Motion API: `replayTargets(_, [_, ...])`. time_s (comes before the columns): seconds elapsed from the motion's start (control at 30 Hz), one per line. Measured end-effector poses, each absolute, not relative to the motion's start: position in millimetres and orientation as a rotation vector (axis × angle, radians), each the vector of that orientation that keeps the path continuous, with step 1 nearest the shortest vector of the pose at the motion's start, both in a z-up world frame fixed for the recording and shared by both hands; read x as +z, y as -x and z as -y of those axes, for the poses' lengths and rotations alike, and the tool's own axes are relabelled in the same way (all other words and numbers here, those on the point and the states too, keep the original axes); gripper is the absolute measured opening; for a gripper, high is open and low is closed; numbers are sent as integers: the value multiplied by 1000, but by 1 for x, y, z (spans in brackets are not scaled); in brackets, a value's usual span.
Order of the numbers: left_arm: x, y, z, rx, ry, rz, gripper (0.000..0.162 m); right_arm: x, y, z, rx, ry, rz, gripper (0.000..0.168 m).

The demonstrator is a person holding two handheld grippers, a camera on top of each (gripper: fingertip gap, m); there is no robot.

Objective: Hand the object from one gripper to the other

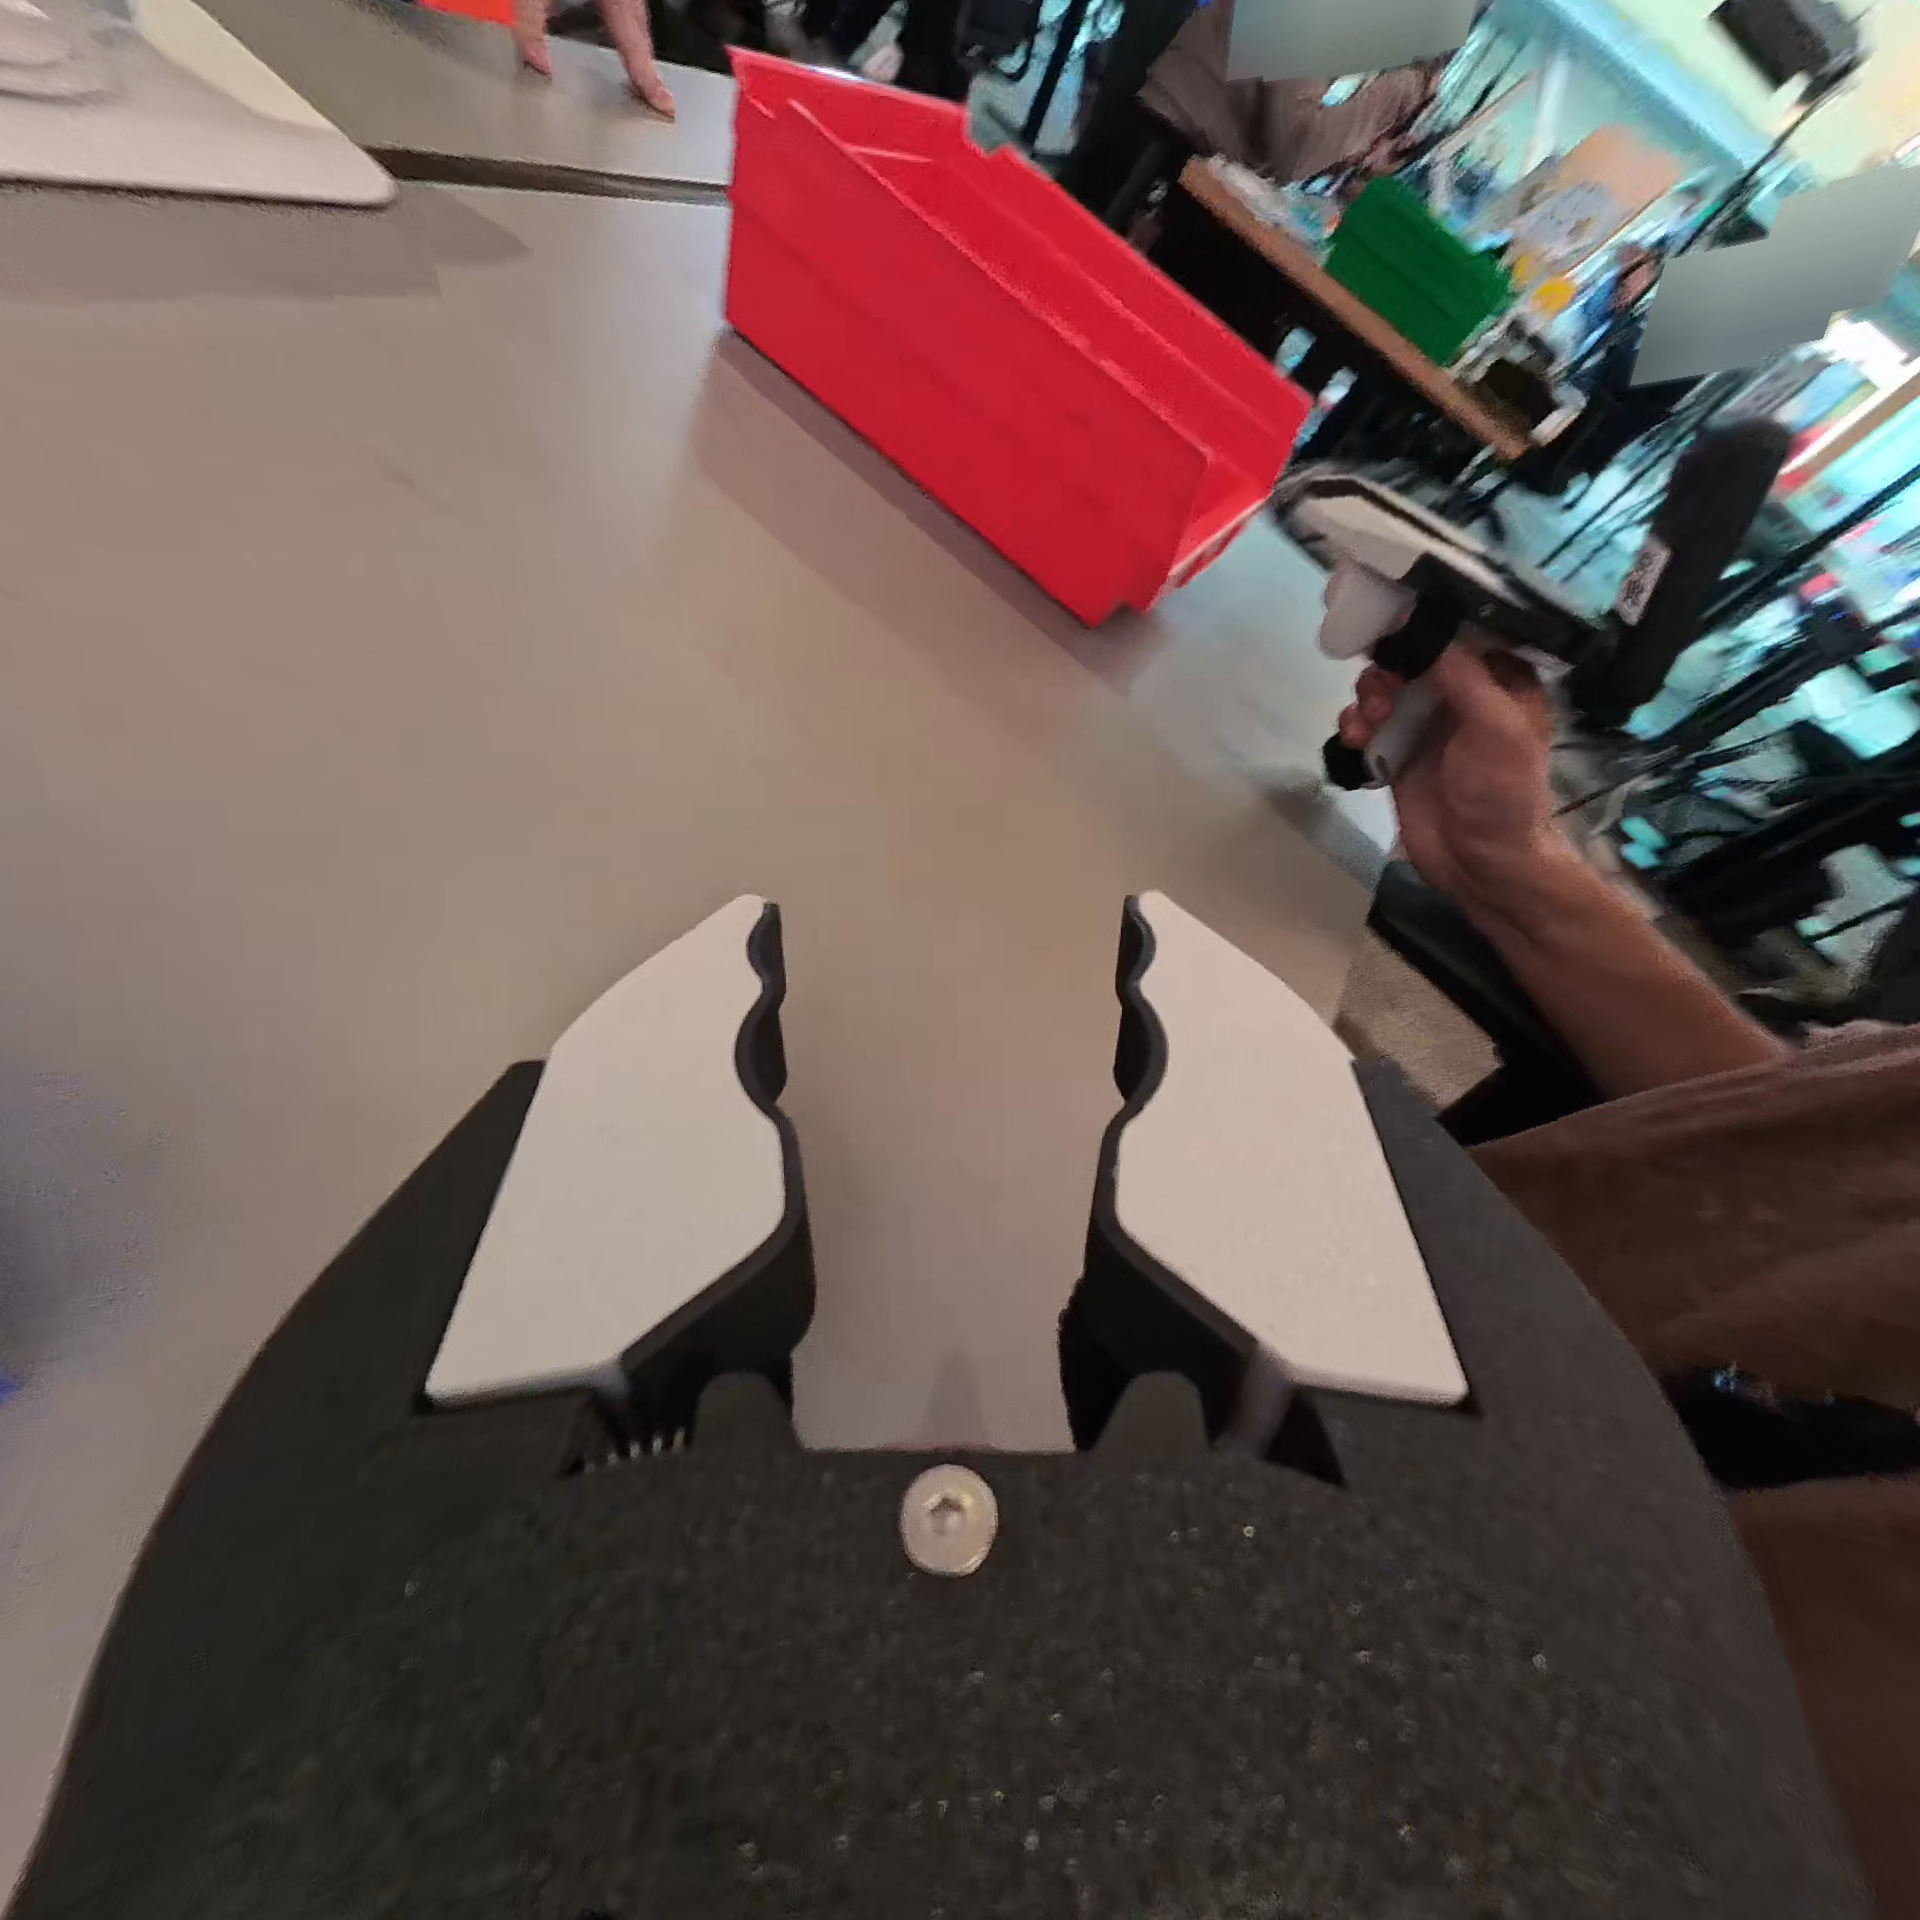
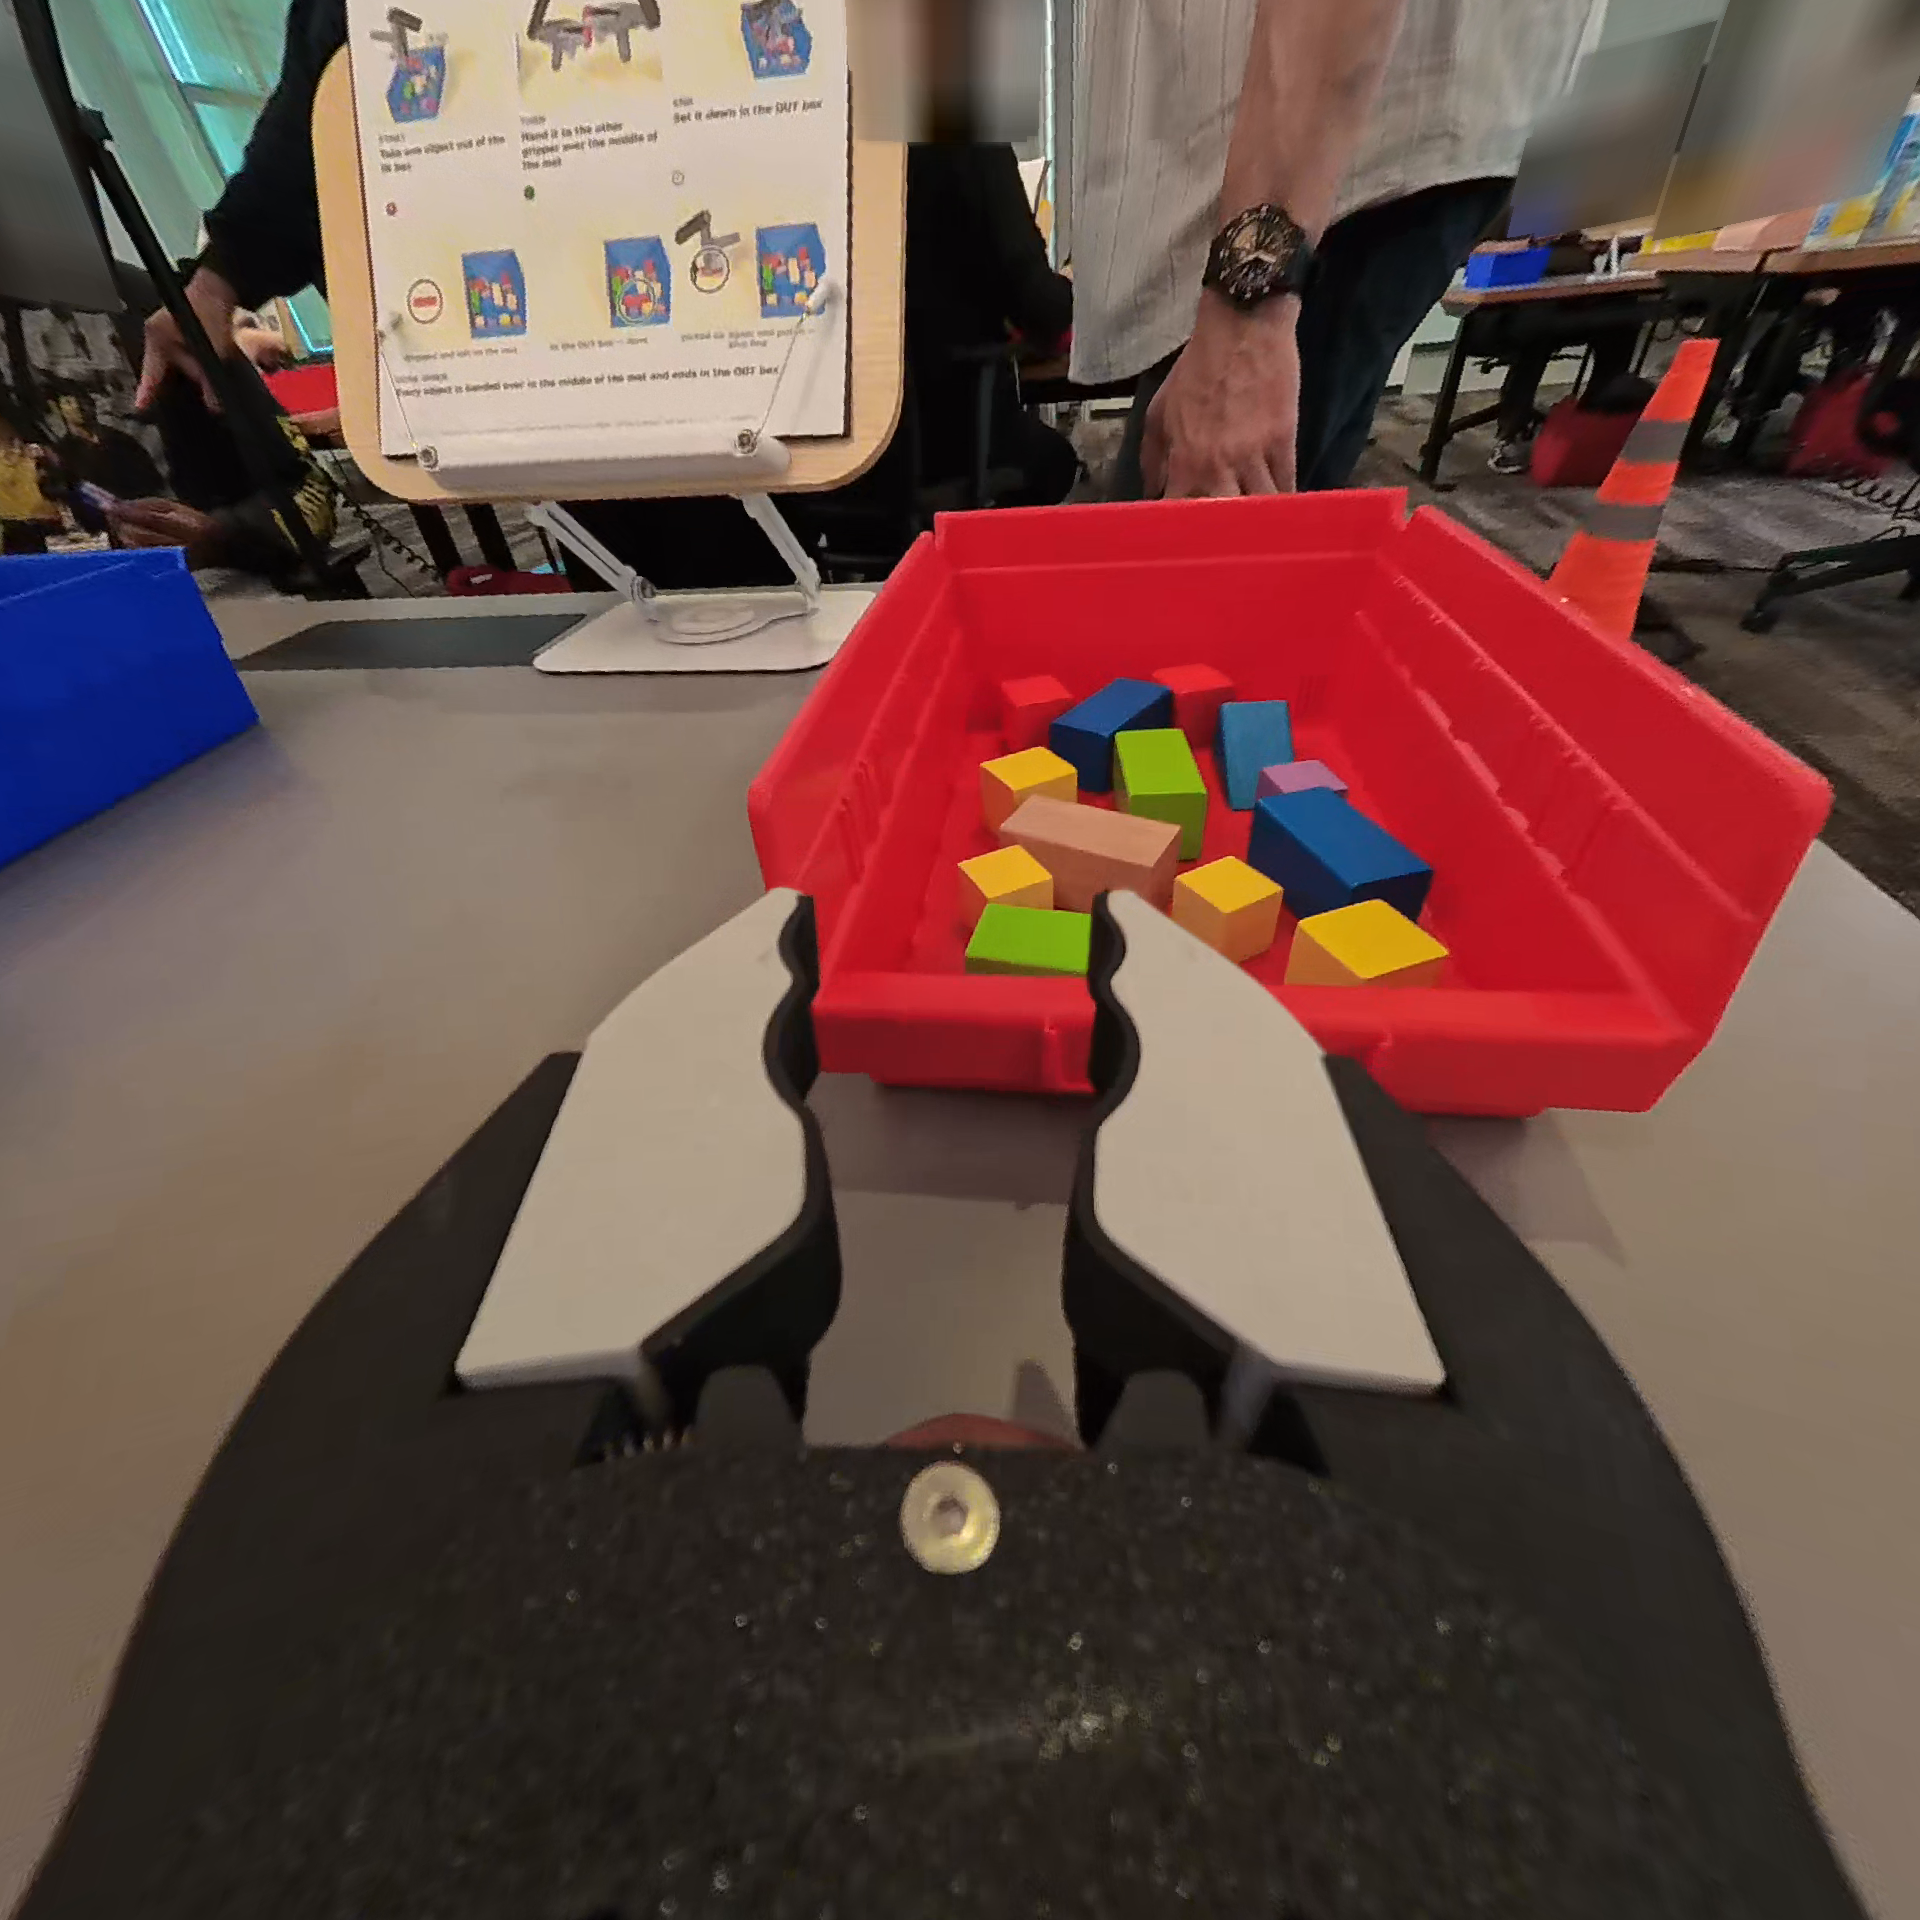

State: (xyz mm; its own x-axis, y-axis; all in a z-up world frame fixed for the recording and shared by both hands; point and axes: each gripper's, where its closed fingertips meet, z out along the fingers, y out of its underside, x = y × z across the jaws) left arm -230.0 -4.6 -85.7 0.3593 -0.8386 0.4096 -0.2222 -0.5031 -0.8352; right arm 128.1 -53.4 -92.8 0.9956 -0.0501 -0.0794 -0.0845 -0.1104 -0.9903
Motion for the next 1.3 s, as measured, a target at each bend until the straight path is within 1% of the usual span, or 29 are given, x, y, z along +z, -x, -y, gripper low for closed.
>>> replayTargets(0.2, [-67,330,-52,-545,2049,-1199,59,-91,-126,50,62,1666,-80,49])
replayTargets(0.33, [-81,368,-88,-355,2081,-1444,55,-92,-123,45,102,1672,-69,49])
replayTargets(0.47, [-111,385,-107,-334,2151,-1667,55,-97,-122,46,65,1693,-53,48])
replayTargets(0.73, [-158,379,-132,-454,2183,-1932,55,-100,-124,47,29,1704,-72,48])
replayTargets(1.03, [-178,364,-133,-546,2066,-2039,59,-108,-120,42,-76,1763,-10,45])
replayTargets(1.1, [-181,365,-129,-536,2025,-2085,50,-109,-118,41,-84,1774,-2,44])
replayTargets(1.13, [-182,365,-129,-527,2015,-2101,48,-110,-118,40,-84,1779,2,44])
replayTargets(1.3, [-190,366,-127,-567,2030,-2147,48,-113,-115,38,-103,1801,21,44])
